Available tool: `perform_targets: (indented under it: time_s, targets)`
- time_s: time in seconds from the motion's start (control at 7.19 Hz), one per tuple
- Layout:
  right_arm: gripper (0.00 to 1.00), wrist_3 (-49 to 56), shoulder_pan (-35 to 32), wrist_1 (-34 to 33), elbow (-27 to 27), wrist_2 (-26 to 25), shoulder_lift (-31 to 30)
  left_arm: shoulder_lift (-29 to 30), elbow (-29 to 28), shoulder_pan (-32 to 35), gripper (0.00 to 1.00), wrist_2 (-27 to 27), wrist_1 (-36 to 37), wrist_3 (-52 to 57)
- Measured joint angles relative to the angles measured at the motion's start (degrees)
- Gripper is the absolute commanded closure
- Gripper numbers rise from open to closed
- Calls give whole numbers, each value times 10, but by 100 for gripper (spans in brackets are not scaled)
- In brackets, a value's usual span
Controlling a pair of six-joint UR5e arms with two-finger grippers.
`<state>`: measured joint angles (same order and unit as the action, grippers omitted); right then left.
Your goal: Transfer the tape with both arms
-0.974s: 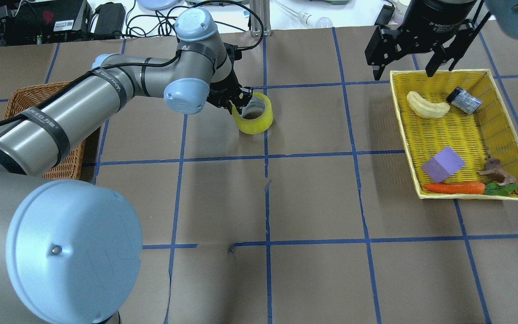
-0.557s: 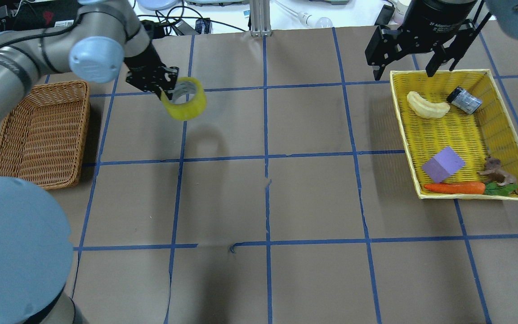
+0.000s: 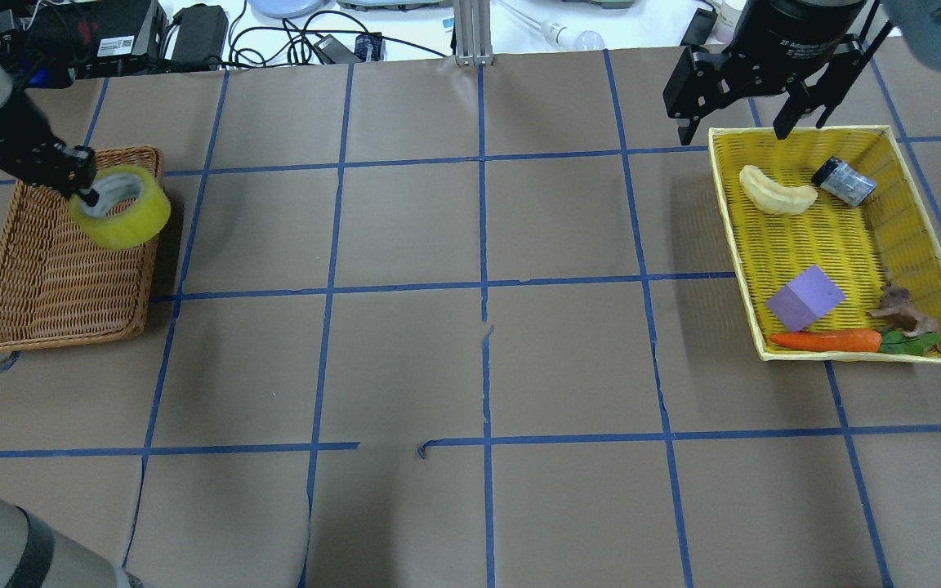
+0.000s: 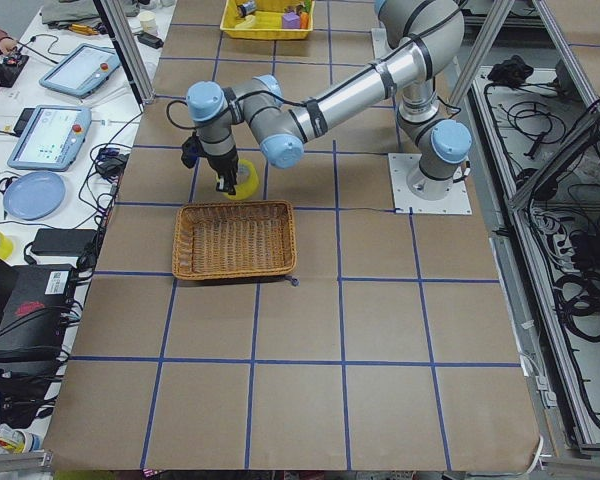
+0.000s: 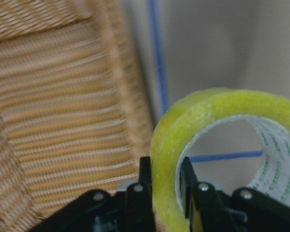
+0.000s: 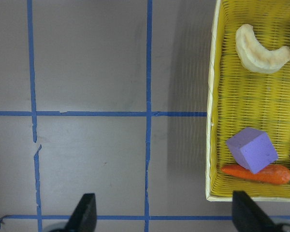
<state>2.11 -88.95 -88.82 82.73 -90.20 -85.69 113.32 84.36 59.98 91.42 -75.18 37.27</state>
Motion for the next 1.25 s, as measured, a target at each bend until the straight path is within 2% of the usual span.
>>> perform_targets:
  time_s: [0.14,0.42,0.56,0.7,0.97,1.25]
  targets:
    - [0,0,0,0,1,0,0,6,20,-32,100,0,28,45]
    - [0,0,0,0,2,0,0,22,86,-59,100,0,158,82]
    - [0,0,0,0,2,0,0,31,116,-66,36,0,227,97]
    - [0,0,0,0,2,0,0,39,134,-70,0,0,286,114]
    - [0,0,-1,0,2,0,0,36,141,-66,0,-4,346,117]
    - [0,0,0,0,2,0,0,-1,138,-17,0,-3,317,26]
